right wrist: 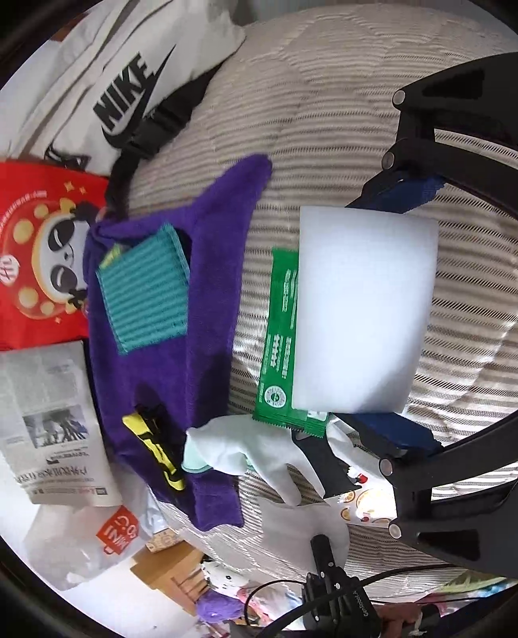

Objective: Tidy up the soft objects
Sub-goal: 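Grasp the white sponge with the right tool while the left tool holds the wipe, then place the white sponge on the purple towel with the right tool while the left tool carries the wipe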

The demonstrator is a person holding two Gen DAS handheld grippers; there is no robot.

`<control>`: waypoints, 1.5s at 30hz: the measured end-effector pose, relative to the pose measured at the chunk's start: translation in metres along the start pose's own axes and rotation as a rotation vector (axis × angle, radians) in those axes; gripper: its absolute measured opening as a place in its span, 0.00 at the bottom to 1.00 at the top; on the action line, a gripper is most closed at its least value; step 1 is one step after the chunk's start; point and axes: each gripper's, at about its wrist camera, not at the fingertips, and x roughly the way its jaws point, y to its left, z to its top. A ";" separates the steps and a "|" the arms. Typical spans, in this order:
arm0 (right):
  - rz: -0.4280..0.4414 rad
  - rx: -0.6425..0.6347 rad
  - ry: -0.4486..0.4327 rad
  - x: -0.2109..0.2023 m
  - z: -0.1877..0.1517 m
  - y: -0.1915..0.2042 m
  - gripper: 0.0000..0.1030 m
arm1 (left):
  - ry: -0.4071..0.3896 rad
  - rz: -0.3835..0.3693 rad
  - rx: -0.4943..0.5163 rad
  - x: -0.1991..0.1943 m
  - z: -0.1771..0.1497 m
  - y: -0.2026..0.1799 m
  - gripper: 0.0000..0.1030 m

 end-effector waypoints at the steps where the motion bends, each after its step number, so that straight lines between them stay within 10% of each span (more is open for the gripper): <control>1: -0.001 0.005 -0.006 -0.003 -0.001 -0.002 0.82 | -0.005 -0.017 -0.010 -0.002 -0.001 0.001 0.07; 27: 0.022 -0.007 -0.122 -0.048 0.048 0.003 0.82 | -0.196 -0.079 -0.006 -0.081 0.059 -0.005 0.07; 45: 0.053 -0.012 -0.085 0.008 0.125 0.030 0.82 | -0.255 -0.107 0.017 -0.068 0.142 0.006 0.07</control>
